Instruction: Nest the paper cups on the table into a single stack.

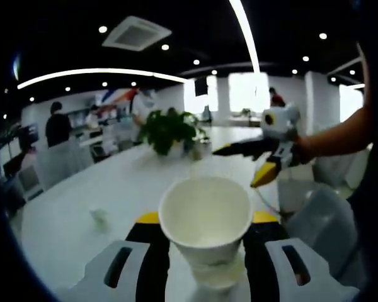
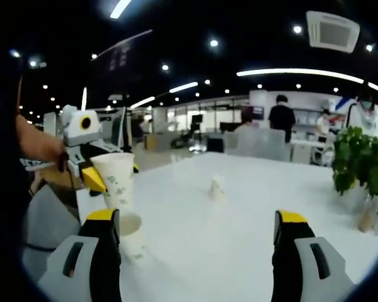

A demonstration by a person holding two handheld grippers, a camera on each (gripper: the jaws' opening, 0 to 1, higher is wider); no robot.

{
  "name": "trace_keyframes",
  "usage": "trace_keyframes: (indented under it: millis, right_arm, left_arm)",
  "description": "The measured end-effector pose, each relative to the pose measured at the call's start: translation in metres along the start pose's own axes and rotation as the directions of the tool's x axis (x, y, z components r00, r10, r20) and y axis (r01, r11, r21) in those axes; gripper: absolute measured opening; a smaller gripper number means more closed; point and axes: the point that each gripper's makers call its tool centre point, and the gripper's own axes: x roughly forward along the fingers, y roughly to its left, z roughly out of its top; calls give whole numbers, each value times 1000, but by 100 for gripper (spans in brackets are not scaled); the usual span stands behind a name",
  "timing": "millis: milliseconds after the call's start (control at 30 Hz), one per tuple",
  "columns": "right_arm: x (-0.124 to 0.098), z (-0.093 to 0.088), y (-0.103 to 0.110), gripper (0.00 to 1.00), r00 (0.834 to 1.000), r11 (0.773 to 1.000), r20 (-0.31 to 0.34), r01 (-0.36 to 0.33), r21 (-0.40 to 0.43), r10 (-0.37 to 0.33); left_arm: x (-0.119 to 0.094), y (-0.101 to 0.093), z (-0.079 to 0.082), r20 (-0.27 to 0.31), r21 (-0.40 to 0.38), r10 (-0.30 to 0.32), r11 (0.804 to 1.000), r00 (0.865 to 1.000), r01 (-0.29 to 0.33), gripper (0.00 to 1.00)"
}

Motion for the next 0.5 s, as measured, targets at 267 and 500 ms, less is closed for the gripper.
trace_keyframes:
  millis: [267,500]
  right_arm:
    - [1,10,3,100,1000,1000,25,1,15,-1]
    - [-1,9,7,100,1000,1000,20,-5,18,5]
  left_arm:
    - [6,-6,-23,-8,-14,6,1000,1000,-6,43]
    - [9,-10,-39,-29,-33,-2,999,1000,1,43]
